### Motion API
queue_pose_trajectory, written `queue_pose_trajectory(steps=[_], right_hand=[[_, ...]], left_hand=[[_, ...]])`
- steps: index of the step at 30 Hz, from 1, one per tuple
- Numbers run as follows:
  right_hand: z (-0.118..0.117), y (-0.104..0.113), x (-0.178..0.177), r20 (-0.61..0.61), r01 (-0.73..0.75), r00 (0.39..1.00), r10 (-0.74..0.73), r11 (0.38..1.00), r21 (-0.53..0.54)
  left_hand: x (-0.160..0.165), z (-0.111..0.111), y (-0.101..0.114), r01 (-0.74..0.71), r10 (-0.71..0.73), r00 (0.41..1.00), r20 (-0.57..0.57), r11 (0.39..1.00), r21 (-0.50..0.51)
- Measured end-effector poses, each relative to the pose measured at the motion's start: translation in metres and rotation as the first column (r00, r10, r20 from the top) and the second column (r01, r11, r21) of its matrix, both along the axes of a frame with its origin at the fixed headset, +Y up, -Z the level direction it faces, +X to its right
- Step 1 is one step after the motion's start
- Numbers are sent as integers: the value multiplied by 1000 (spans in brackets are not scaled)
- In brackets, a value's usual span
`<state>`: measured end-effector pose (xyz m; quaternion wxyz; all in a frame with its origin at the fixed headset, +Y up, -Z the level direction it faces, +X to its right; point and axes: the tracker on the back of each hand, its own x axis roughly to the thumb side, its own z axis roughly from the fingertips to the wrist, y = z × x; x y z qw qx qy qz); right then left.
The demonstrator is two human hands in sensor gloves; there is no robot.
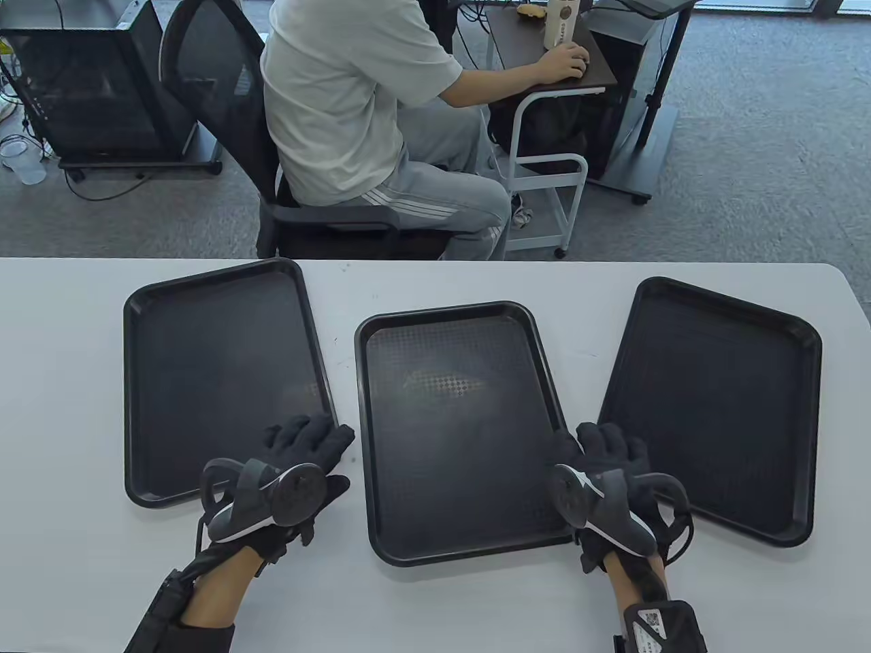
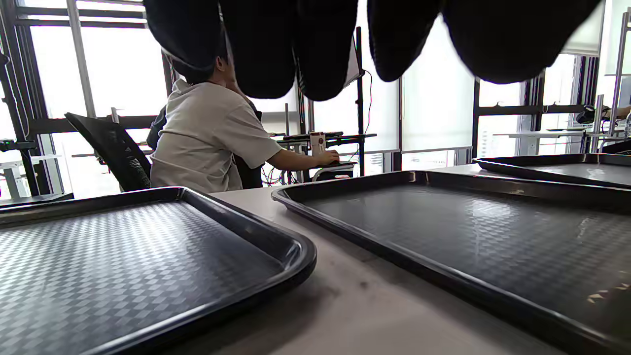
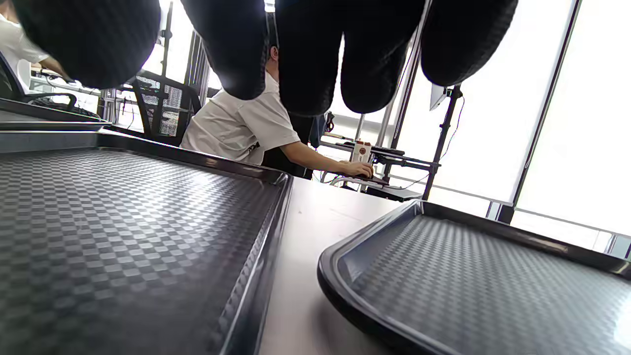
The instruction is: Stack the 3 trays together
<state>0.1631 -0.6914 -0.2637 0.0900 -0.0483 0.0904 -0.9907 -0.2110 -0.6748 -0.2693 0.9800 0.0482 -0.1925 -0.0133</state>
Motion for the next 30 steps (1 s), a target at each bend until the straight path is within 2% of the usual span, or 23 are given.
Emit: queue_pose_trajectory(steps=[12,20,30], right_hand=[[8,11,2,-2,24,1000,-24,998,55],[15,20,9,5,60,998,-60,995,86],[17,25,17,21,85,996,-87,991,101]], left_hand=[[-11,1,5,2,-1,998,-67,1000,21],[-34,-6,-1,8,1,971,-237,999,36],[-75,-29,-34,47,-107,889,-445,988,-144]])
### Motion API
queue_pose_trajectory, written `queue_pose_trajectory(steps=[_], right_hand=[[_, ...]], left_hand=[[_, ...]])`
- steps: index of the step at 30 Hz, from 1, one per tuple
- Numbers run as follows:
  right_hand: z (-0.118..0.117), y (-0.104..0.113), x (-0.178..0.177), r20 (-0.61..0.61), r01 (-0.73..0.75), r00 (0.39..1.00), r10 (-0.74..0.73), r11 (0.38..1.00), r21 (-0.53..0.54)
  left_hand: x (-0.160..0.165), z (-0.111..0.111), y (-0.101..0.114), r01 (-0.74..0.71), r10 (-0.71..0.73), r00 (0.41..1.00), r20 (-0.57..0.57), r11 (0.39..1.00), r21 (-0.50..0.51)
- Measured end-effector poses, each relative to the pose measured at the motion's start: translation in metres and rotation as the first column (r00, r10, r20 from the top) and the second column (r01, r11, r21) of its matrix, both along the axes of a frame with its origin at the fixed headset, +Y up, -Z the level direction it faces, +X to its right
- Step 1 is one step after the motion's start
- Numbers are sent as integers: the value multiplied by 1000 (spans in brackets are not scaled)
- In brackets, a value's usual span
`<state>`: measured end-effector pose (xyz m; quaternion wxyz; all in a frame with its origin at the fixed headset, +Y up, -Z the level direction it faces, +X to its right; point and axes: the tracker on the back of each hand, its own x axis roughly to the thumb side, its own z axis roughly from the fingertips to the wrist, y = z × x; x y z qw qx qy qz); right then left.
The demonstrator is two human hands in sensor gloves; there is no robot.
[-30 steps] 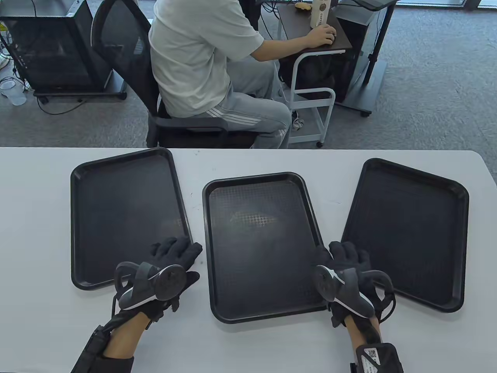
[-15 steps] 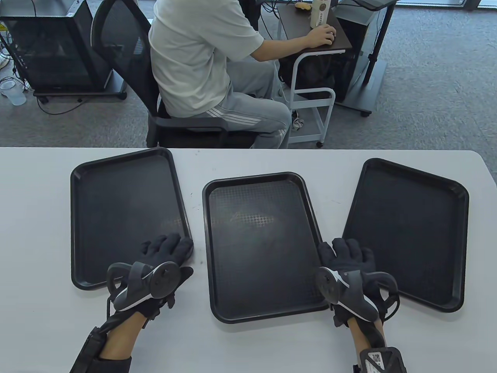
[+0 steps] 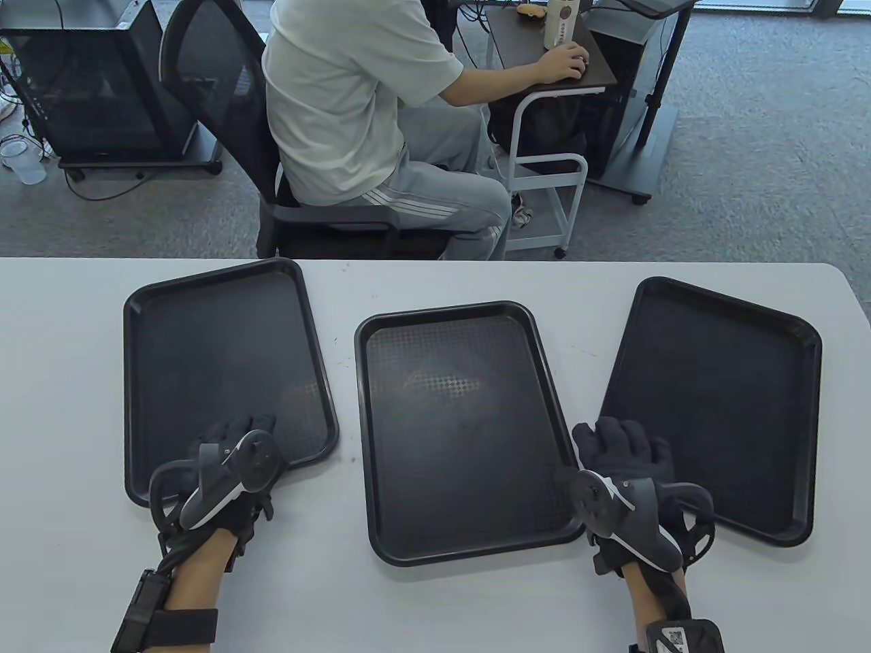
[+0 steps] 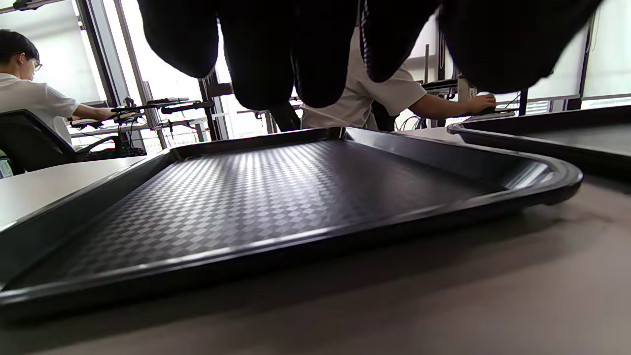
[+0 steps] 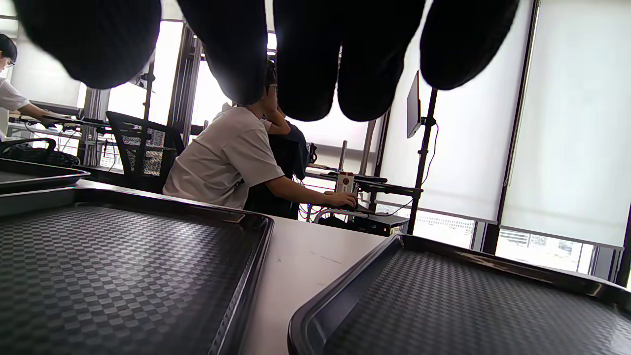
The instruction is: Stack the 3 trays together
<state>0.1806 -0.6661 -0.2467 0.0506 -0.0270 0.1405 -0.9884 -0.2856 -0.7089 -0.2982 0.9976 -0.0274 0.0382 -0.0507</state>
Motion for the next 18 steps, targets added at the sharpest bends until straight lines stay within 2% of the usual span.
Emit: queue_pose_trajectory(steps=[3,9,13,18], right_hand=[[0,1,0,2,2,1000,-2,1000,-5],[0,1,1,2,1,1000,-1,1000,-20],[0,1,1,2,1,1000,0,1000,-25],[0,1,1,2,-3,1000,3,999,-32]], left_hand=[[-10,-5,-13,14,-17,999,-38,996,-89],[-19,-10,-28,51,-66,995,-78,983,-178],[-19,-12,-32,11,-24,998,-60,978,-207],[-9,-12,-32,133,-132,991,16,978,-160]])
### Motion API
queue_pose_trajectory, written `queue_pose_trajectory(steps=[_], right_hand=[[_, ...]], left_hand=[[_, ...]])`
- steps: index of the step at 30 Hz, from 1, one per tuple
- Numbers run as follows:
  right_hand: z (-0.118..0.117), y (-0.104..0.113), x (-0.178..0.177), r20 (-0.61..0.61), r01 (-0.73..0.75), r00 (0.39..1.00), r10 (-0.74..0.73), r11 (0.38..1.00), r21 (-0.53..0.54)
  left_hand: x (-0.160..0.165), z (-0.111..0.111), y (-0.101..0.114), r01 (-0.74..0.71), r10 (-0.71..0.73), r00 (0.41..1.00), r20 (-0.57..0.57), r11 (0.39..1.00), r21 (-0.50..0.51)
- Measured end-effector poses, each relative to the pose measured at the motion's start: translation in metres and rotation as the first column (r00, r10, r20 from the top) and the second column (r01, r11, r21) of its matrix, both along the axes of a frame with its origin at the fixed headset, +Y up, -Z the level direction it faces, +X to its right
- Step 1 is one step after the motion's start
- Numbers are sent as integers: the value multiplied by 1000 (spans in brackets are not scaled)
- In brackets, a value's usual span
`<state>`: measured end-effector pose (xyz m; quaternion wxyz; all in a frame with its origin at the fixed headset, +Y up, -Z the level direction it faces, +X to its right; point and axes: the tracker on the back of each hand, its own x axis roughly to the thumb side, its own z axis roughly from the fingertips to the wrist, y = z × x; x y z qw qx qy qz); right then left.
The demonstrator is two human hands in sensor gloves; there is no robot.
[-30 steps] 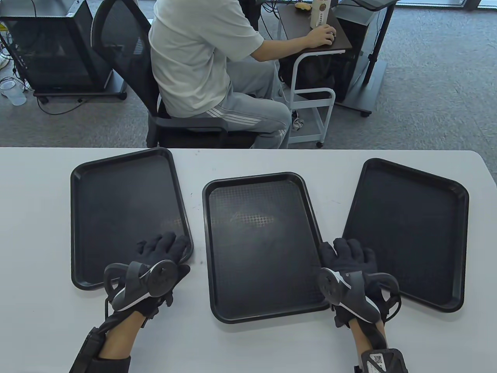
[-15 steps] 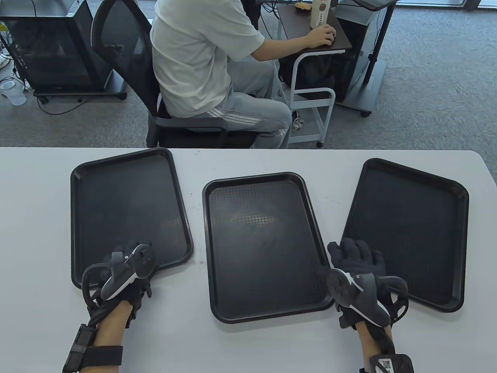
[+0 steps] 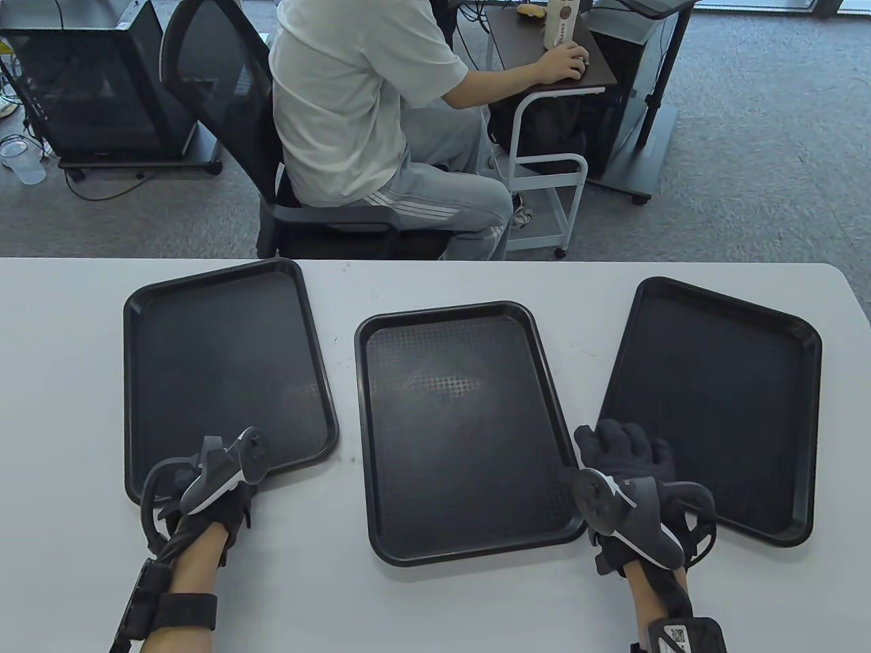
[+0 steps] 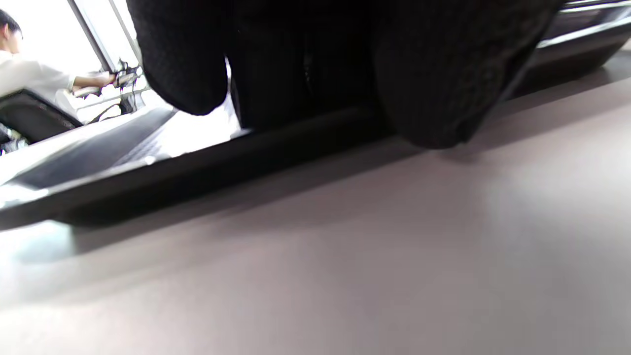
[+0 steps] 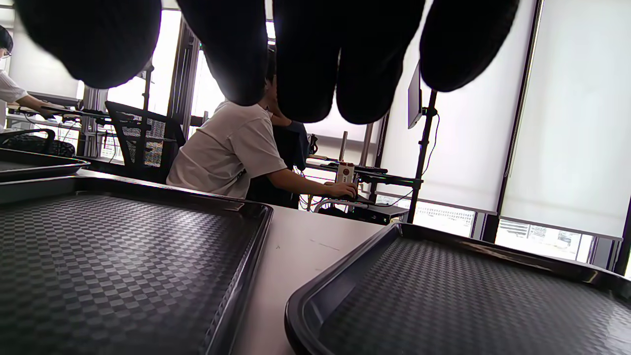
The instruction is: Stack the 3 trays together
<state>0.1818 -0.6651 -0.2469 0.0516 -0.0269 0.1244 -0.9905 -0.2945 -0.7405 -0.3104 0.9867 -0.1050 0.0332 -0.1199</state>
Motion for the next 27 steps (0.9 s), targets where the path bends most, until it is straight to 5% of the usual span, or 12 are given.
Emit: queue_pose_trajectory(steps=[16,27], right_hand=[[-1,-1,5,18,9,1000,-9,1000,-10],[-1,-2,7,22,12,1000,-11,1000,-19]], left_hand=[[34,15,41,113,-158,986,62,883,455],[38,23,58,69,-137,987,84,833,549]])
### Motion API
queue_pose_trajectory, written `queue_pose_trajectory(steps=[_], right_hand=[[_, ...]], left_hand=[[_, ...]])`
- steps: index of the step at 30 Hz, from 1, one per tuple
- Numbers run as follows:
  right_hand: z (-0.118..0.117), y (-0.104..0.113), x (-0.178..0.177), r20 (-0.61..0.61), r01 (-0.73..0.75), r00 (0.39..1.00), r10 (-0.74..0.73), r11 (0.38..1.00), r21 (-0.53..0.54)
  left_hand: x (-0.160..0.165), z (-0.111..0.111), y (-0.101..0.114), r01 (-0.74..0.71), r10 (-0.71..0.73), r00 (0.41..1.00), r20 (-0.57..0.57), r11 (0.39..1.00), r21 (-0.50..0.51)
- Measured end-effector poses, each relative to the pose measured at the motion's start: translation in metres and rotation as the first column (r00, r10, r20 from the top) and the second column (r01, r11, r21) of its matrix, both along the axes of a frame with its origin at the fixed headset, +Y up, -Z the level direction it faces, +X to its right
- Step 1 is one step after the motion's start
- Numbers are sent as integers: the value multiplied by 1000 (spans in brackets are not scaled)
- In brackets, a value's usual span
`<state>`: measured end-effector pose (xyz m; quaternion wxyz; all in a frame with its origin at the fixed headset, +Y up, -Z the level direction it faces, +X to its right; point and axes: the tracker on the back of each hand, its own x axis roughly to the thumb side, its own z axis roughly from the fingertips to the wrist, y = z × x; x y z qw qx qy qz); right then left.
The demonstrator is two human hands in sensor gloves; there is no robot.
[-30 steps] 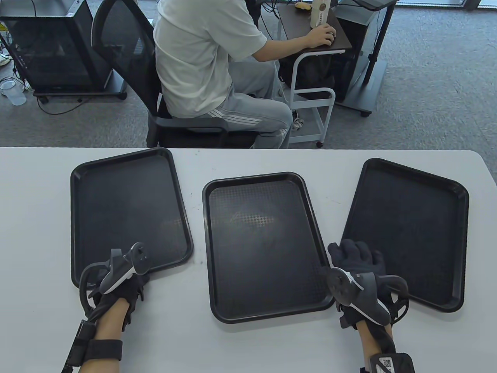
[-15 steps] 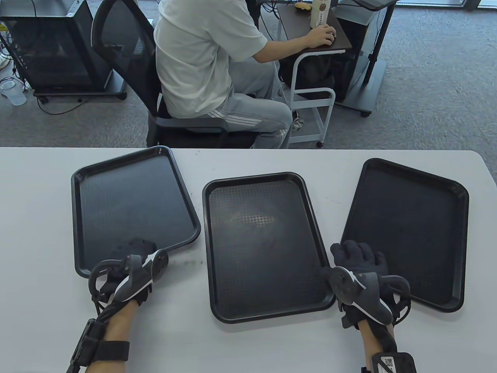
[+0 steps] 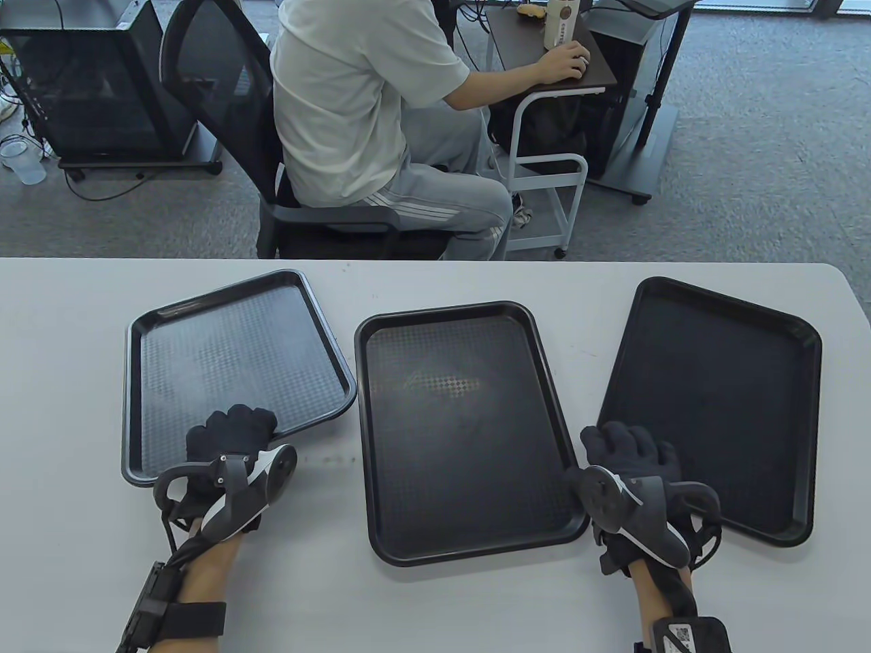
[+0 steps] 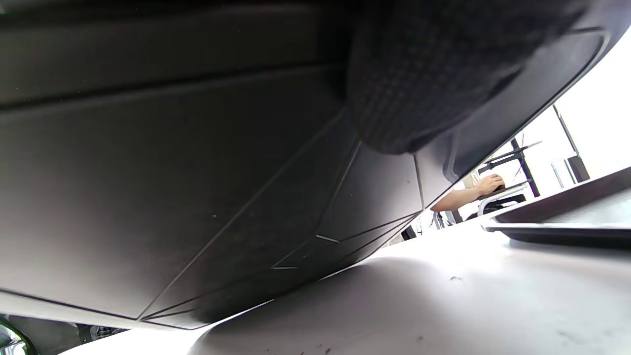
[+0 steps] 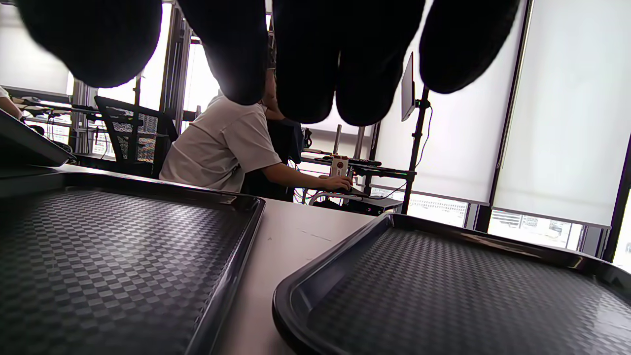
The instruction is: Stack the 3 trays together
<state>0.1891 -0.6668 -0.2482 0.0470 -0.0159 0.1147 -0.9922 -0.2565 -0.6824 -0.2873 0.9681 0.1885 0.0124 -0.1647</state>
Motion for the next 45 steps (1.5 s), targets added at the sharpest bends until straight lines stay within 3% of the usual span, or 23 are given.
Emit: queue_pose_trajectory(steps=[11,22,37,45], right_hand=[[-1,0,2,4,3,1000,-3,1000,6],[-2,-1,6,19,5,1000,-5,1000,-2],[-5,-6,9,29,-5,1000,7,997,-74],[-8,-11,11,35,-5,999,10,991,-132]], left_hand=[[1,16,25,-101,92,993,70,986,131],[33,43,46,-130,68,966,248,961,242],[85,59,38,-64,-37,891,453,977,204],[95,59,28,-24,-50,877,477,989,148]])
